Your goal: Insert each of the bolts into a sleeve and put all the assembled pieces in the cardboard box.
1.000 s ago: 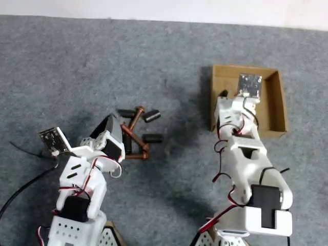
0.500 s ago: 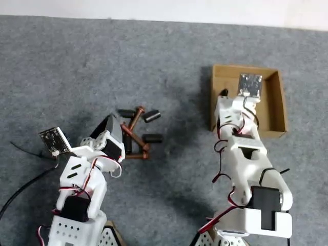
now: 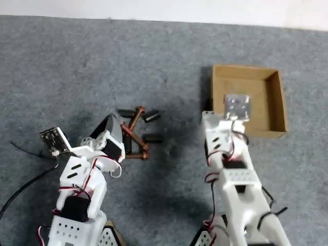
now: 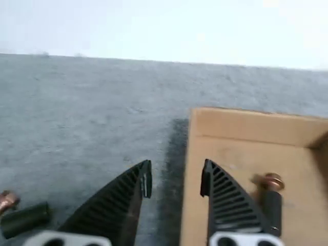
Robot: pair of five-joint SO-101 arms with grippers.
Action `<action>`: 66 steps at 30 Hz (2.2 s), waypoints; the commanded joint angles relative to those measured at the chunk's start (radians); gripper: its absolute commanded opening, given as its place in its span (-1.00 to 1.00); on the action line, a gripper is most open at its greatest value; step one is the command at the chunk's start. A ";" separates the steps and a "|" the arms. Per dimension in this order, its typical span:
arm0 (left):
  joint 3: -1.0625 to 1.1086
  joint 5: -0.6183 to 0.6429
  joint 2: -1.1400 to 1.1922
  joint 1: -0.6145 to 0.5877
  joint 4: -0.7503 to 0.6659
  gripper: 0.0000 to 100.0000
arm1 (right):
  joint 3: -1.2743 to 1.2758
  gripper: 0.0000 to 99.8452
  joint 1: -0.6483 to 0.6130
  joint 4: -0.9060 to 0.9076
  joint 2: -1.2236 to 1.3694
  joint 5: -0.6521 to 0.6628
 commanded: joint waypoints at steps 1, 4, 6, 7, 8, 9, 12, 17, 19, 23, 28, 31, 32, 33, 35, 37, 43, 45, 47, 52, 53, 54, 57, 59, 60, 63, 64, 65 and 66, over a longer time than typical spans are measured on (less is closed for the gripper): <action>0.008 -0.011 0.001 0.012 -0.021 -0.99 | 0.056 -0.71 -0.042 -0.010 -0.143 0.008; 0.008 -0.011 0.001 0.012 -0.021 -0.99 | 0.094 -0.71 -0.058 -0.010 -0.189 0.008; 0.008 -0.011 0.001 0.010 -0.021 -0.99 | 0.122 -0.71 -0.079 -0.010 -0.214 0.008; 0.008 -0.011 0.001 0.010 -0.021 -0.99 | 0.134 -0.71 -0.091 -0.010 -0.225 0.008; 0.008 -0.011 0.001 0.010 -0.021 -0.99 | 0.145 -0.71 -0.104 -0.010 -0.234 0.008; 0.008 -0.011 0.001 0.010 -0.021 -0.99 | 0.151 -0.71 -0.116 -0.010 -0.243 0.008; 0.008 -0.011 0.001 0.010 -0.021 -0.99 | 0.173 -0.71 -0.145 -0.010 -0.274 0.008; 0.008 -0.011 -0.001 0.010 -0.021 -0.99 | 0.206 -0.71 -0.157 -0.010 -0.326 0.008; 0.008 -0.011 -0.001 0.008 -0.021 -0.99 | 0.223 -0.71 -0.157 -0.010 -0.351 0.008; 0.008 -0.009 -0.007 0.008 -0.021 -0.99 | 0.262 -0.71 -0.157 -0.010 -0.410 0.008; 0.008 -0.006 -0.008 0.015 -0.021 -0.99 | 0.321 -0.71 -0.173 -0.010 -0.478 0.009; 0.008 -0.006 -0.008 0.022 -0.023 -0.99 | 0.343 -0.71 -0.217 -0.004 -0.509 0.009; 0.008 -0.006 -0.008 0.035 -0.023 -0.99 | 0.351 -0.71 -0.234 -0.004 -0.516 0.009; 0.008 -0.006 -0.007 0.053 -0.023 -0.99 | 0.361 -0.71 -0.249 -0.004 -0.521 0.009; 0.008 -0.006 -0.002 0.093 -0.023 -0.99 | 0.383 -0.71 -0.282 -0.004 -0.530 0.009; 0.008 -0.008 -0.001 0.130 -0.018 -0.99 | 0.398 -0.71 -0.306 -0.004 -0.536 0.009; 0.008 -0.011 -0.008 0.081 -0.017 -0.99 | 0.407 -0.71 -0.305 -0.004 -0.561 0.009; 0.008 -0.011 -0.008 0.010 -0.023 -0.99 | 0.409 -0.71 -0.305 -0.004 -0.568 0.009; 0.004 -0.012 -0.008 -0.059 -0.023 -0.99 | 0.409 -0.71 -0.305 -0.004 -0.568 0.009; 0.002 -0.212 -0.010 -0.137 -0.020 -0.99 | 0.409 -0.71 -0.305 -0.004 -0.568 0.009; 0.001 -0.282 -0.010 -0.145 -0.018 -0.99 | 0.409 -0.71 -0.305 -0.004 -0.568 0.009; -0.007 -0.348 -0.010 -0.156 -0.017 -0.99 | 0.409 -0.71 -0.305 -0.004 -0.568 0.009; -0.053 -0.534 -0.010 -0.216 0.097 -0.88 | 0.409 -0.71 -0.303 -0.004 -0.568 0.009; -0.120 -0.580 -0.010 -0.246 0.247 -0.72 | 0.409 -0.71 -0.303 -0.004 -0.568 0.009; -0.157 -0.571 -0.010 -0.254 0.324 -0.66 | 0.409 -0.71 -0.303 -0.004 -0.568 0.009; -0.196 -0.565 -0.010 -0.254 0.430 -0.59 | 0.409 -0.71 -0.303 -0.004 -0.568 0.009; -0.193 -0.565 -0.010 -0.254 0.419 -0.60 | 0.409 -0.71 -0.305 -0.004 -0.568 0.009; -0.183 -0.565 -0.010 -0.257 0.400 -0.62 | 0.409 -0.71 -0.306 -0.004 -0.568 0.009; -0.170 -0.565 -0.010 -0.257 0.374 -0.65 | 0.407 -0.71 -0.308 -0.004 -0.568 0.009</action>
